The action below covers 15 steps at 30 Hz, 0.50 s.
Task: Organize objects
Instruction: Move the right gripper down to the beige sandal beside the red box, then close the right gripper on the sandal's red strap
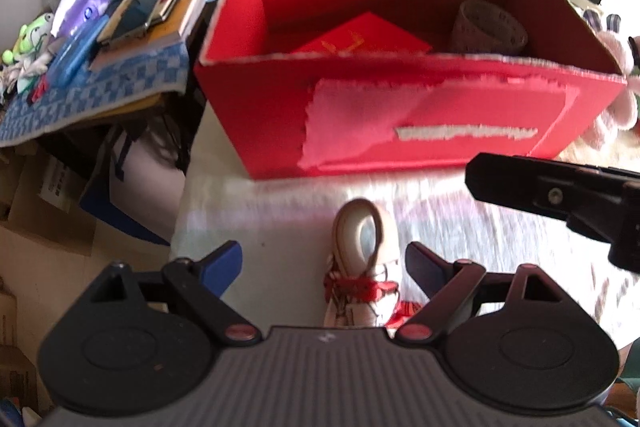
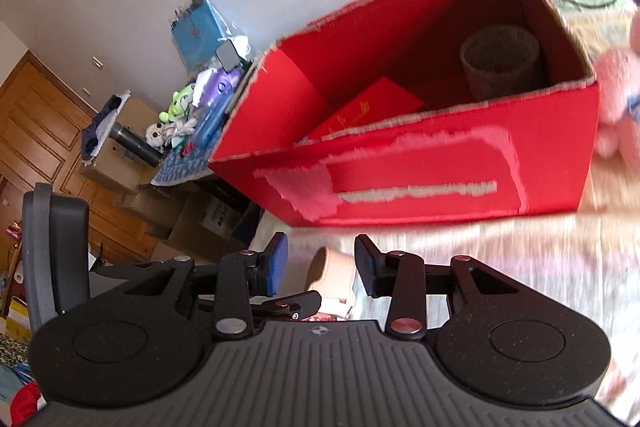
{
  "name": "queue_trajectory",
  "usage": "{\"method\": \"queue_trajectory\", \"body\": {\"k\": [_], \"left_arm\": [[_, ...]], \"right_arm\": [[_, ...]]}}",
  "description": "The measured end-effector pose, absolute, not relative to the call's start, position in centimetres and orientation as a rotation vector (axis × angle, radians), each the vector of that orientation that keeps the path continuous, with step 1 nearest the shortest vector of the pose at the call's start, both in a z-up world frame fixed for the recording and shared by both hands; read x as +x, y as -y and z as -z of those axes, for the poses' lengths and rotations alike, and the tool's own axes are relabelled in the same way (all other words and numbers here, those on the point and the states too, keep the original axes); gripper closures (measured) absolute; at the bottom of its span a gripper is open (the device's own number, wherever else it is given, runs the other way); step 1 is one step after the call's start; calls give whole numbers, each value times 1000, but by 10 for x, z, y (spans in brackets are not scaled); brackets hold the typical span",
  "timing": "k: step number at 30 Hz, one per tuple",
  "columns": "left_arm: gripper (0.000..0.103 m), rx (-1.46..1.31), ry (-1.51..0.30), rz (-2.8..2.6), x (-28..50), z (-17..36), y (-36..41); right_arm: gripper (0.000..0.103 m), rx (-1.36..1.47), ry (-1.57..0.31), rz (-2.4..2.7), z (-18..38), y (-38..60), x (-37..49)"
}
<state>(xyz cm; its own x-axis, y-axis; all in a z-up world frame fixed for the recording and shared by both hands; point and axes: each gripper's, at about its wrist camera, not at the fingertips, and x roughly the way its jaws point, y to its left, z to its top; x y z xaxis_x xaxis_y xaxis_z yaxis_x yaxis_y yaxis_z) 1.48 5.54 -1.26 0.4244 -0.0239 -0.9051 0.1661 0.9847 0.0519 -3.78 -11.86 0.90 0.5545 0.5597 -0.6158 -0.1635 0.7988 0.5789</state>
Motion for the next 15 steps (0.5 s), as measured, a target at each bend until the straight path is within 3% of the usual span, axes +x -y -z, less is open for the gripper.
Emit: {"method": "queue_trajectory", "body": {"k": [15], "left_arm": [[16,115,-1233,132,2,40,-55]], "right_arm": [[62,574,-1046,-463,20,120,-40]]}}
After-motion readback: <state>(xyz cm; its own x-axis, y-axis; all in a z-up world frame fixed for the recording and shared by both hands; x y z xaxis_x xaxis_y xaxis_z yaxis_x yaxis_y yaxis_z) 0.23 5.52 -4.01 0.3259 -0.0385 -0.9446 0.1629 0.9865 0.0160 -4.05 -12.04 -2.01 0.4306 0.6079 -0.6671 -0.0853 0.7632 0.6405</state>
